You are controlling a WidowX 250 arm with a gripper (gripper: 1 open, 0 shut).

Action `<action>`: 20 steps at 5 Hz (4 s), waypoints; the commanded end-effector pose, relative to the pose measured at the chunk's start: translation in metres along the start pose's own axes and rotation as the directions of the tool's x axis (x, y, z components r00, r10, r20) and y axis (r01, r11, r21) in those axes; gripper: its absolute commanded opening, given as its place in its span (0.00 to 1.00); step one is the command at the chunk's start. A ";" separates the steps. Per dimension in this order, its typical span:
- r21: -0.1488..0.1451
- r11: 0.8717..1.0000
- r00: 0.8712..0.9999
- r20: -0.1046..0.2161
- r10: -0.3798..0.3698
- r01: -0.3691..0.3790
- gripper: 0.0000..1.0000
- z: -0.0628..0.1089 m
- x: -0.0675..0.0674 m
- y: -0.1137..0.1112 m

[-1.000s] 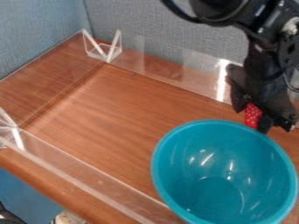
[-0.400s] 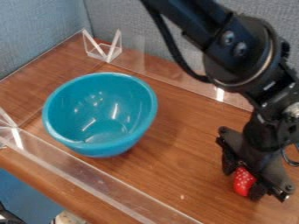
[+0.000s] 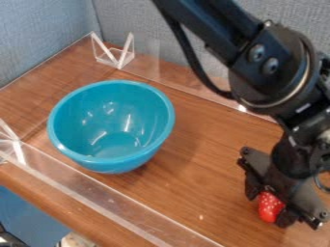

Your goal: Put the strawberry in the blue bowl

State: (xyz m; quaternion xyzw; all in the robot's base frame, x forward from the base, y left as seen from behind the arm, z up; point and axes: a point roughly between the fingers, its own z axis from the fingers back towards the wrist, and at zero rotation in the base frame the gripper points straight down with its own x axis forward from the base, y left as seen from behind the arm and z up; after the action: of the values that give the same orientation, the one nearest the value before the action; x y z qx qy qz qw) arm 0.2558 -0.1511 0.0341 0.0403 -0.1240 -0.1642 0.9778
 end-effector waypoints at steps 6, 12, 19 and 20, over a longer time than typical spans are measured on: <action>-0.009 0.999 0.997 0.072 0.036 -0.036 0.00 0.007 -0.013 0.008; -0.021 1.000 0.994 0.112 -0.001 0.003 0.00 0.022 0.002 0.018; 0.133 0.937 0.945 0.110 0.309 -0.322 0.00 0.068 -0.048 0.156; 0.148 0.925 0.936 0.094 0.339 -0.349 0.00 0.052 -0.058 0.178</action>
State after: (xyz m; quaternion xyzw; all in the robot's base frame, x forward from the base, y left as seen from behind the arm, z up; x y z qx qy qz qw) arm 0.2411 0.0336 0.0846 0.0907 -0.1582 0.0179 0.9831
